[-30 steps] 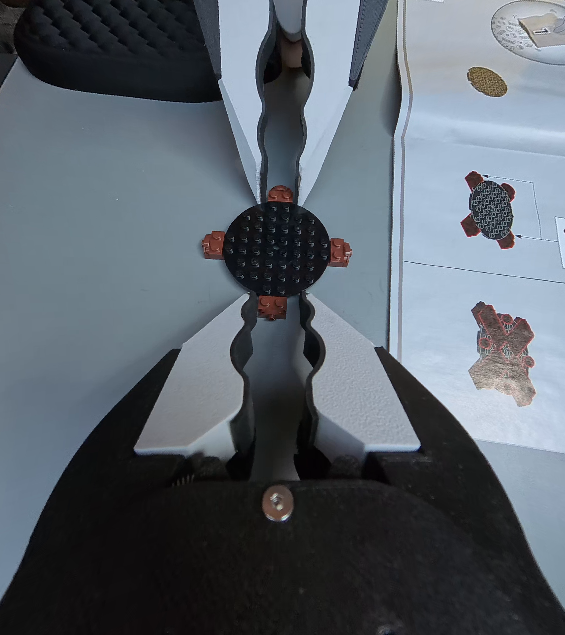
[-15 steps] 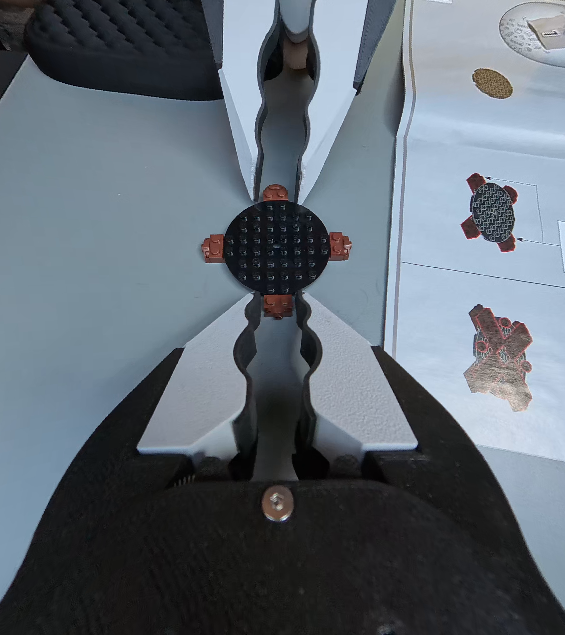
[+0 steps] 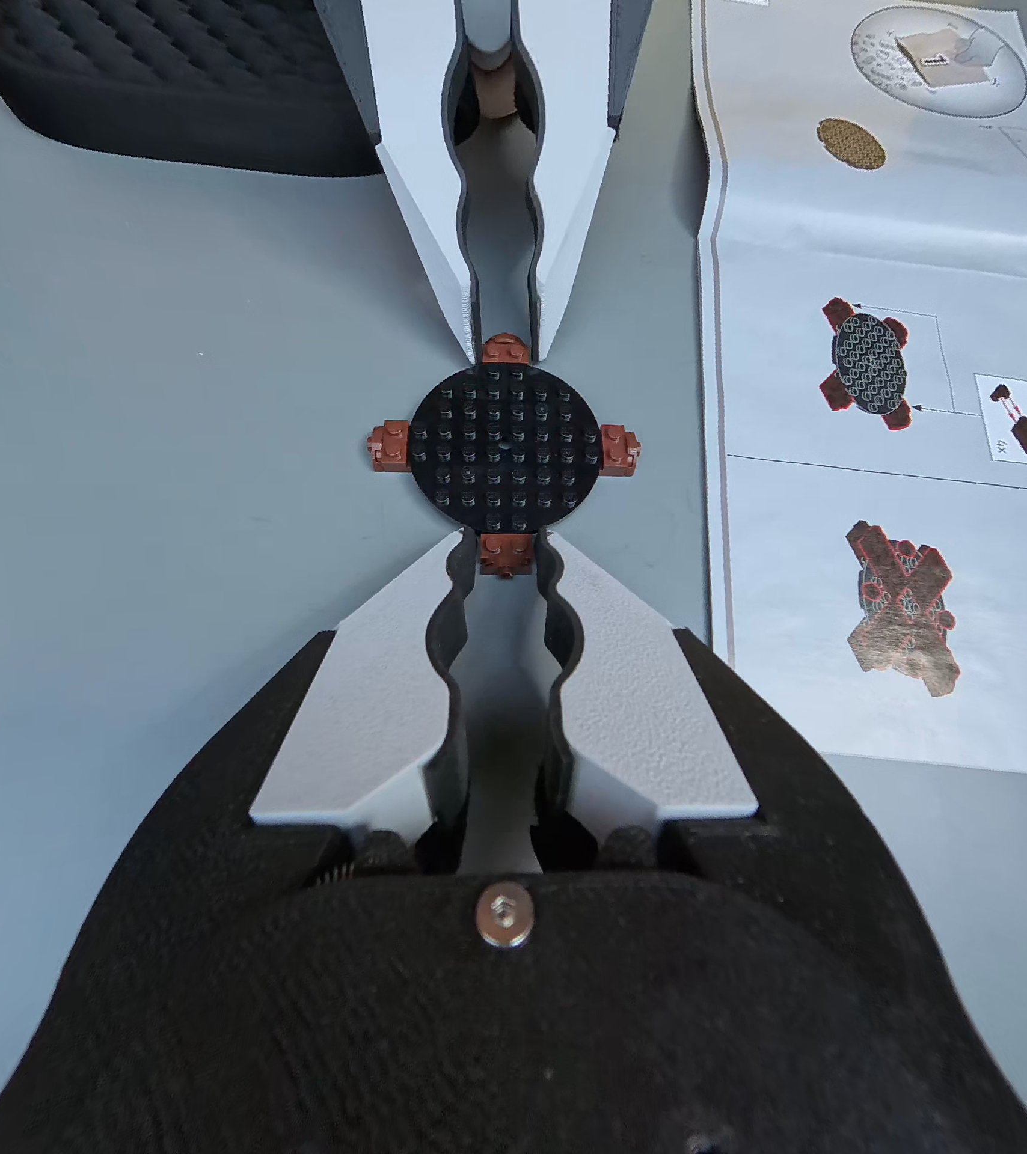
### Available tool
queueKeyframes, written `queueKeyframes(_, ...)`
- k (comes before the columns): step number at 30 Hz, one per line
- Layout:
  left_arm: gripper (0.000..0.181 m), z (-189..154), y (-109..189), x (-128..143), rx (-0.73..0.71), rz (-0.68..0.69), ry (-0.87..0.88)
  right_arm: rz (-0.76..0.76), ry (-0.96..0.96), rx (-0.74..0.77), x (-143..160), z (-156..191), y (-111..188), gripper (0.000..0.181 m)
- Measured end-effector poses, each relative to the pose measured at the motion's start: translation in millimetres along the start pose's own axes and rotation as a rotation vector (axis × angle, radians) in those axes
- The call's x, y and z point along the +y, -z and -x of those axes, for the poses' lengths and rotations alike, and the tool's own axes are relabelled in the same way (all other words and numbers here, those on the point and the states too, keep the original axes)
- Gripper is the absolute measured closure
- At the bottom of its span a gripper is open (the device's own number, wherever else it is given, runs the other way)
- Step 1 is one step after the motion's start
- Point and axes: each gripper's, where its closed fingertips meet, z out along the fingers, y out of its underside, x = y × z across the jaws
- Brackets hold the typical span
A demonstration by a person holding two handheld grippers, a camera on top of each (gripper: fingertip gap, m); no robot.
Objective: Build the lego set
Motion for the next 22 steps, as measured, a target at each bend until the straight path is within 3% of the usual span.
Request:
queueKeyframes(8,0.165,-1,1,-1,-0.076,0.000,-0.038,-0.001,0.024,0.022,0,4,1,0.164)
queueKeyframes(14,0.154,9,12,-6,-0.012,-0.039,0.120,-0.003,0.035,0.036,4,4,6,0.165)
queueKeyframes(19,0.144,47,27,-27,-0.044,-0.035,0.186,-0.002,0.021,0.017,6,4,8,0.165)
queueKeyframes(22,0.145,83,36,-42,-0.141,-0.129,0.245,-0.003,0.029,0.027,6,4,8,0.165)
